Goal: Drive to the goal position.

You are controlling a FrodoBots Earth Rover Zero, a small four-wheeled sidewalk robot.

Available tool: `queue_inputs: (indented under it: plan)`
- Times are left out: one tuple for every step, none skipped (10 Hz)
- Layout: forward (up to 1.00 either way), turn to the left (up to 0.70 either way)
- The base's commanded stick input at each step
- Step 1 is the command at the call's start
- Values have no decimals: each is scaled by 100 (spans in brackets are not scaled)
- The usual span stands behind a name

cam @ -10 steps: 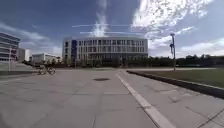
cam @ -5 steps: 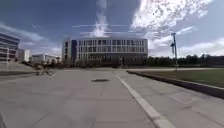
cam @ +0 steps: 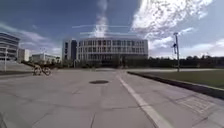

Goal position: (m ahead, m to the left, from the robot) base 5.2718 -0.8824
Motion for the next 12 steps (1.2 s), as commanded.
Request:
queue_inputs:
  plan:
    - [70, -1]
    - [70, -1]
    - [70, -1]
    - [70, -1]
    - [70, -1]
    - [70, -1]
    - [70, -1]
    - [70, -1]
    - [70, -1]
    - [70, -1]
    - [70, -1]
    - [70, -1]
